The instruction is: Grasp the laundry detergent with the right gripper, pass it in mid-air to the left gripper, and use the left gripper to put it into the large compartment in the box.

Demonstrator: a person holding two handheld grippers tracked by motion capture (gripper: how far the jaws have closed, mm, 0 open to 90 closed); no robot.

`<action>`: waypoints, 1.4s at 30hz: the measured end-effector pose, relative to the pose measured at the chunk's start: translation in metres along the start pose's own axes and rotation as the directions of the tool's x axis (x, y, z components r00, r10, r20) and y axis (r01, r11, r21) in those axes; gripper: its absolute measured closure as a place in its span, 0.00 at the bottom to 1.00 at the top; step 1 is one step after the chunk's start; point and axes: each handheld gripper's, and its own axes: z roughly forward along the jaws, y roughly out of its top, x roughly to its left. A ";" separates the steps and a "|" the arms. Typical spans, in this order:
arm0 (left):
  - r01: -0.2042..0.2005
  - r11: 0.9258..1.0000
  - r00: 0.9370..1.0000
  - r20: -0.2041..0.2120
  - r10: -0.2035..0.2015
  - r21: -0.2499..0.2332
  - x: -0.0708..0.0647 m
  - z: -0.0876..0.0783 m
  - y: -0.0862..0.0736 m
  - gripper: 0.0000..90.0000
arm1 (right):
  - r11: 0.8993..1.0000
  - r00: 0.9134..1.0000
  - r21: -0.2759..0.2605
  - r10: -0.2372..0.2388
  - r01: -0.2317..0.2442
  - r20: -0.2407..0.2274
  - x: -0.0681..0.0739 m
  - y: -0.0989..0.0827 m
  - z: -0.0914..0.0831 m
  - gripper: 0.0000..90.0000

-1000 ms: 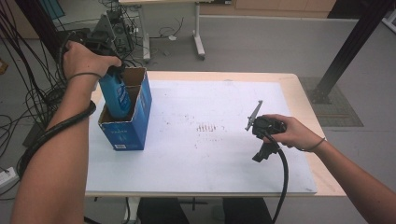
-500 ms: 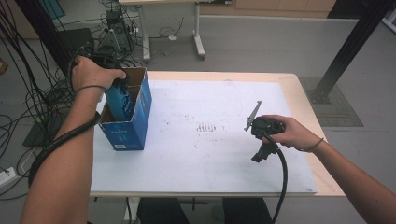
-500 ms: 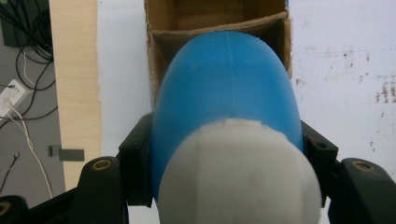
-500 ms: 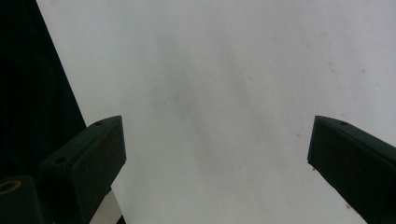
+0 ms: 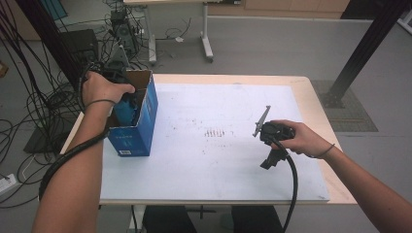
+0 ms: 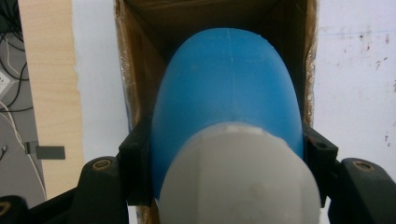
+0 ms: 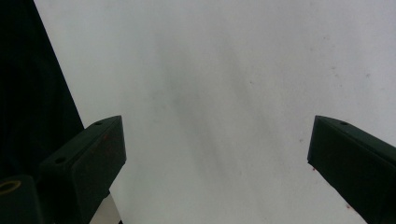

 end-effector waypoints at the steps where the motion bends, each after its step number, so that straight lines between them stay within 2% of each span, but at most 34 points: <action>1: 0.000 1.000 1.000 0.000 0.000 -0.001 0.000 0.002 0.000 0.42 | 1.000 1.000 -0.002 0.008 -0.008 0.000 0.000 0.000 0.000 0.05; 8: -0.002 1.000 1.000 0.005 0.002 0.014 -0.002 0.012 -0.002 0.42 | 1.000 1.000 -0.001 0.004 -0.004 -0.001 0.000 -0.001 0.002 0.05; 13: -0.015 0.999 1.000 -0.007 0.015 0.030 -0.003 0.019 -0.004 0.42 | 1.000 1.000 -0.001 0.003 -0.003 -0.003 0.000 -0.001 0.004 0.05; 20: -0.019 0.999 1.000 -0.008 0.019 0.048 -0.003 0.029 -0.005 0.42 | 1.000 1.000 0.002 0.018 -0.018 -0.003 0.001 -0.001 0.004 0.05; 24: -0.022 0.999 1.000 -0.004 0.022 0.046 -0.003 0.033 -0.006 0.42 | 1.000 1.000 0.001 0.010 -0.010 -0.004 0.001 -0.002 0.005 0.05; 28: -0.018 0.999 1.000 -0.004 0.019 0.042 -0.004 0.033 -0.006 0.42 | 1.000 1.000 0.009 0.023 -0.023 -0.008 0.001 -0.002 0.006 0.05; 37: -0.018 0.999 1.000 -0.006 0.018 0.041 -0.004 0.034 -0.006 0.42 | 1.000 1.000 0.007 0.019 -0.019 -0.008 0.002 0.000 0.006 0.05; 38: -0.017 0.999 1.000 -0.006 0.017 0.040 -0.004 0.034 -0.006 0.42 | 1.000 1.000 0.006 0.006 -0.006 -0.005 0.001 -0.001 0.006 0.05; 42: -0.017 0.999 1.000 -0.007 0.018 0.044 -0.005 0.034 -0.006 0.42 | 1.000 1.000 0.008 0.014 -0.014 -0.008 0.002 0.000 0.007 0.05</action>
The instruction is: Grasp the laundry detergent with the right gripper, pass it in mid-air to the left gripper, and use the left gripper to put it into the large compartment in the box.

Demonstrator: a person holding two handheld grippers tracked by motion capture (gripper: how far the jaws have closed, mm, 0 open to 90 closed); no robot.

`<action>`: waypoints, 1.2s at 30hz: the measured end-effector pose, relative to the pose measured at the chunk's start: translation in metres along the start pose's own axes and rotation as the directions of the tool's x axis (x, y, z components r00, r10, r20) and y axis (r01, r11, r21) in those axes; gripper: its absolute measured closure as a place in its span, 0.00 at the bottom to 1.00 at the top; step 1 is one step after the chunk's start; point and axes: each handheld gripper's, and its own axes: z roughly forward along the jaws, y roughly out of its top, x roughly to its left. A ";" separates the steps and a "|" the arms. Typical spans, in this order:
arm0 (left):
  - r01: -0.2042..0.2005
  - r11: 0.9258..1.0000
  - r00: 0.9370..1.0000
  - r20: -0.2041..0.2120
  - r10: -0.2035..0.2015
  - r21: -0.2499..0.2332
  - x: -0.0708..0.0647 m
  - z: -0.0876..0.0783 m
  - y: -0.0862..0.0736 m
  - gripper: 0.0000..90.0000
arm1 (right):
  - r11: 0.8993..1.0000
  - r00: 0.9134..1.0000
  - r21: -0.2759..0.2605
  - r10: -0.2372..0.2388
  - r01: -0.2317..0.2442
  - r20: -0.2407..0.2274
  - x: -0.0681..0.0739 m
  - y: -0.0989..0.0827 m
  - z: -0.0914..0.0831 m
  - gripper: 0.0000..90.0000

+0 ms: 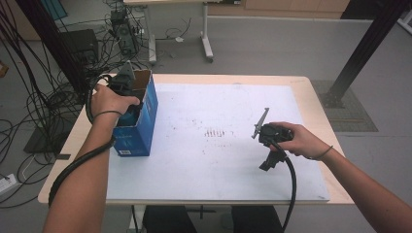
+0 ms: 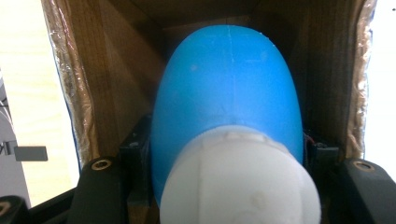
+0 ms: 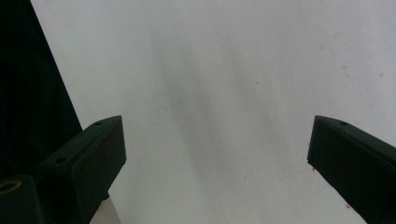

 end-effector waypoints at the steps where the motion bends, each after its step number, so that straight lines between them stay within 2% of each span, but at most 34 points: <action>1: 0.000 1.000 1.000 0.001 0.000 -0.001 0.000 0.000 0.000 0.42 | 1.000 1.000 0.001 -0.001 0.001 0.000 0.000 0.000 0.000 0.05; 7: -0.001 1.000 1.000 0.004 0.001 0.000 0.002 0.000 -0.001 0.42 | 1.000 1.000 -0.002 -0.010 0.010 0.003 -0.001 0.000 0.000 0.05; 36: 0.014 1.000 1.000 0.014 -0.014 0.001 0.004 0.000 -0.001 0.42 | 1.000 1.000 -0.001 0.001 -0.001 0.002 0.000 -0.001 0.000 0.05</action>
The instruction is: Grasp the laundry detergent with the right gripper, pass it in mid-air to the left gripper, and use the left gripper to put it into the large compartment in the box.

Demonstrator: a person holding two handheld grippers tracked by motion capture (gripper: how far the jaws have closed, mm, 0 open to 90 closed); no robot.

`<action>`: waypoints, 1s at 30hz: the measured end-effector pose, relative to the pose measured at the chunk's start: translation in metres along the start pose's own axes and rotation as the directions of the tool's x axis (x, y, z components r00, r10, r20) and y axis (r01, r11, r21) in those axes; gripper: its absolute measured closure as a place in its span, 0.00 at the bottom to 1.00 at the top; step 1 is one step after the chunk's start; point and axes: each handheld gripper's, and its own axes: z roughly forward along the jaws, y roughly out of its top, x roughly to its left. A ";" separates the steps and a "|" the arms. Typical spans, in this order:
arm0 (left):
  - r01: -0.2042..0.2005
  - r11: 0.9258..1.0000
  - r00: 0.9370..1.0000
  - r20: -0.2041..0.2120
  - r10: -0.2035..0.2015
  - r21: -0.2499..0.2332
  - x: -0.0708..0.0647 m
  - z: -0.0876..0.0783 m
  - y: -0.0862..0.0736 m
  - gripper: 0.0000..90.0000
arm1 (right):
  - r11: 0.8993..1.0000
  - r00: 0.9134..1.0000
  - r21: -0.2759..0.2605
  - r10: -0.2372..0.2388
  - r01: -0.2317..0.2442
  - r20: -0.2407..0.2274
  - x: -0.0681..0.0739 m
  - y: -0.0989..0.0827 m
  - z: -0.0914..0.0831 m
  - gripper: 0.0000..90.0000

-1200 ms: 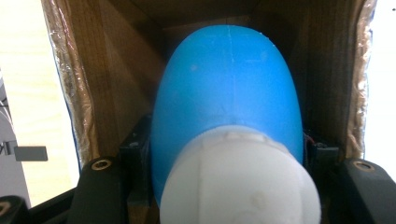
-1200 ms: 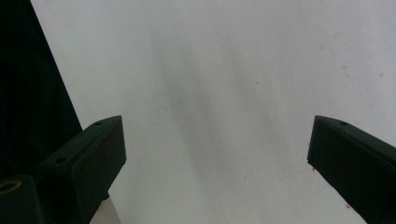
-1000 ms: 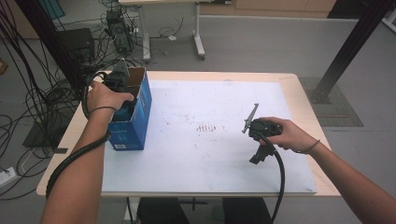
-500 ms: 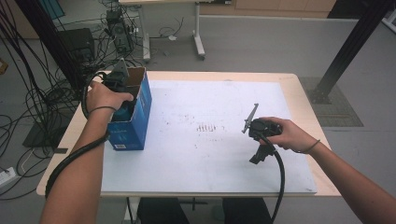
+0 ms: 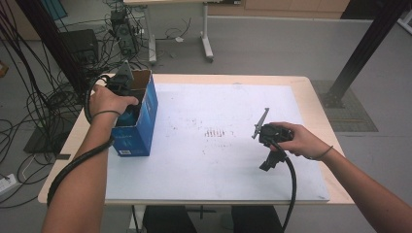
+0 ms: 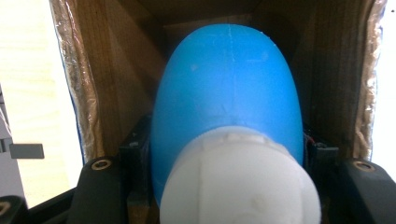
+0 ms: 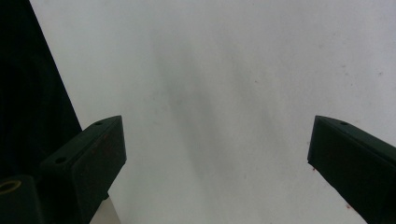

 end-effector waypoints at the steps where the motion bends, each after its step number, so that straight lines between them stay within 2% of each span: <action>1: -0.004 1.000 1.000 -0.001 0.004 0.001 0.000 0.000 0.000 0.42 | 1.000 1.000 0.000 -0.001 0.001 -0.001 0.000 0.000 0.000 0.05; 30: -0.001 1.000 1.000 -0.006 0.001 -0.002 -0.001 0.000 0.000 0.42 | 1.000 1.000 -0.007 0.002 -0.002 0.000 -0.002 -0.002 0.000 0.05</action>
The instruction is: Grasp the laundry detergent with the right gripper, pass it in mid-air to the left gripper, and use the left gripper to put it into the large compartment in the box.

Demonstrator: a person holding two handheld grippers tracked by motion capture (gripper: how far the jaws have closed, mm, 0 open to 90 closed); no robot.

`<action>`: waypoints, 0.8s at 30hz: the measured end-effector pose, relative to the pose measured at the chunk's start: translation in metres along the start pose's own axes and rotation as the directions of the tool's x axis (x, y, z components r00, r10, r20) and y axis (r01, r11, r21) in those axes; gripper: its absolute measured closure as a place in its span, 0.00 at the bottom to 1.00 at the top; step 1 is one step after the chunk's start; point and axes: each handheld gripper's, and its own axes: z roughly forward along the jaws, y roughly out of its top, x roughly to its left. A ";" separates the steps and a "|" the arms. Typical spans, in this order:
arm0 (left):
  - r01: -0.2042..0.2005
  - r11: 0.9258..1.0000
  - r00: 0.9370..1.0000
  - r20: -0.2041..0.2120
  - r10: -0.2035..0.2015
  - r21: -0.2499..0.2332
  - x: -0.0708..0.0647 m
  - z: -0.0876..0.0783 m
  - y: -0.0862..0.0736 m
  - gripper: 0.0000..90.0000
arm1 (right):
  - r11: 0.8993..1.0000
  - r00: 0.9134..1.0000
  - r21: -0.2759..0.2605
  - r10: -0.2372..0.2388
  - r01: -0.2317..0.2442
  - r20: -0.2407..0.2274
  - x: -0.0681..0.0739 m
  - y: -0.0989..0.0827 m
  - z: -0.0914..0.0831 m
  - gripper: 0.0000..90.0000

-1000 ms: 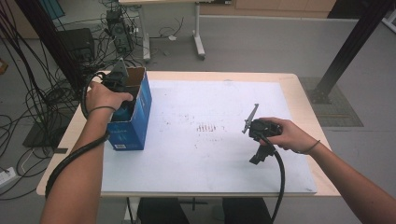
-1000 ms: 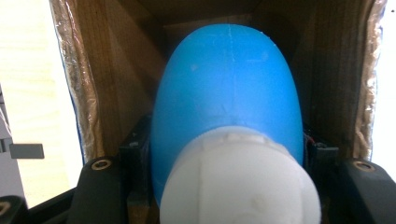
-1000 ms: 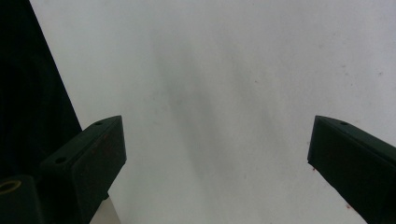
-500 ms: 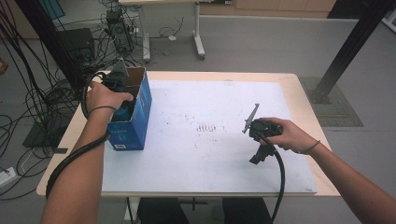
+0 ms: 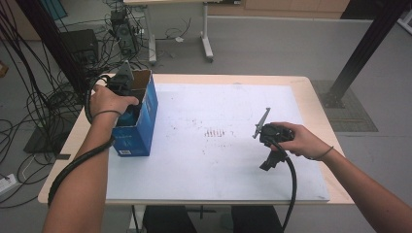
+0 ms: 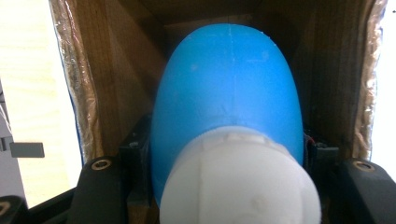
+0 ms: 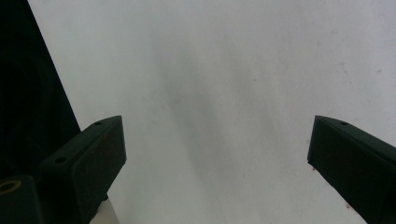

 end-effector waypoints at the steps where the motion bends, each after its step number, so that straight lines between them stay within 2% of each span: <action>1: 0.000 1.000 1.000 0.000 0.000 0.001 0.000 0.000 0.000 0.42 | 1.000 1.000 -0.002 0.003 -0.003 -0.001 0.000 0.000 0.000 0.05; 24: 0.007 1.000 1.000 0.003 -0.007 -0.001 0.000 0.000 -0.001 0.42 | 1.000 1.000 0.001 0.000 0.000 0.003 0.000 0.001 -0.001 0.05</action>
